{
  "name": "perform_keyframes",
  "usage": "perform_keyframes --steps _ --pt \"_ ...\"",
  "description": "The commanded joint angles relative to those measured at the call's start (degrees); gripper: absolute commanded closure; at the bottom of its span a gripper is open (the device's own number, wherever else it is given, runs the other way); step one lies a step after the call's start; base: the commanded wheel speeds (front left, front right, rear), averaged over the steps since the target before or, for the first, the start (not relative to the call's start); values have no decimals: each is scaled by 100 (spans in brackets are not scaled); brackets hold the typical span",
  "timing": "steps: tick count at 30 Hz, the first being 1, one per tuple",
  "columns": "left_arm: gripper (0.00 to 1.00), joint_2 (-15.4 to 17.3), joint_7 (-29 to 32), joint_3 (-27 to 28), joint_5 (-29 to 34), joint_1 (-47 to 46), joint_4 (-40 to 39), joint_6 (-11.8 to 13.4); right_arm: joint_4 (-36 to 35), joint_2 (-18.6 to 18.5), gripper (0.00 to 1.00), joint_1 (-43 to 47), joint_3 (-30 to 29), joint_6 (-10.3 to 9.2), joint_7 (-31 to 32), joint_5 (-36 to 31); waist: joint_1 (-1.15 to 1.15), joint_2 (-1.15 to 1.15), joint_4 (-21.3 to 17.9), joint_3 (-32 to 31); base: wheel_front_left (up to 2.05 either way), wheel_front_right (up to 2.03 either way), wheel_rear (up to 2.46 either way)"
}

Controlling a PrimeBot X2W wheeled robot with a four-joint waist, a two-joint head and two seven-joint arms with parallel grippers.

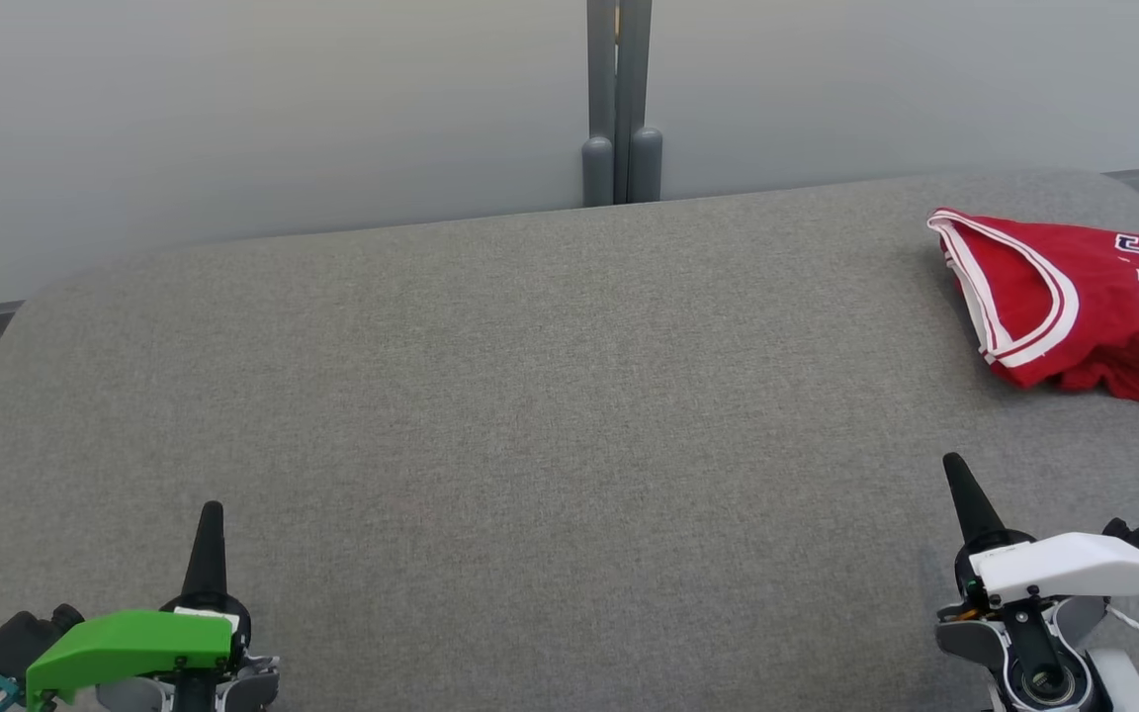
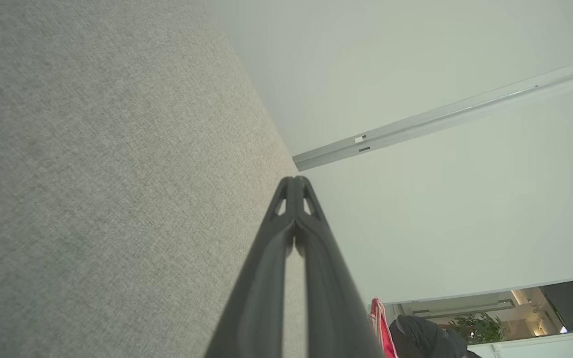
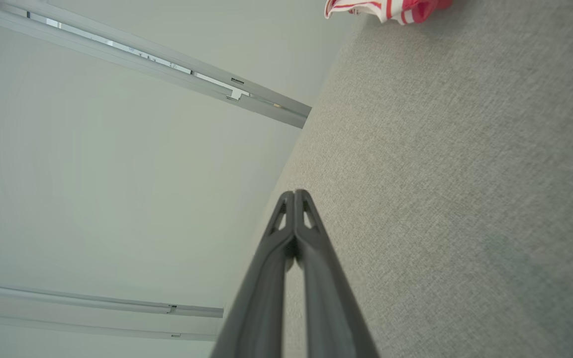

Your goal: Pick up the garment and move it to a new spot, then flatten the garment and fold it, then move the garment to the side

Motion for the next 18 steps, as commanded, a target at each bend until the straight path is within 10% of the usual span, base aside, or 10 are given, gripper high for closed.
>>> perform_keyframes --steps 1,18 --pt "100 41 32 26 -123 -156 -68 -32 -72 -18 100 -131 -24 3 46 152 0 0 5 4 0 0 0" --pt "100 47 260 122 -961 -266 -137 -66 -135 -7 100 -202 -91 3 264 1068 0 0 66 61 0 0 0"
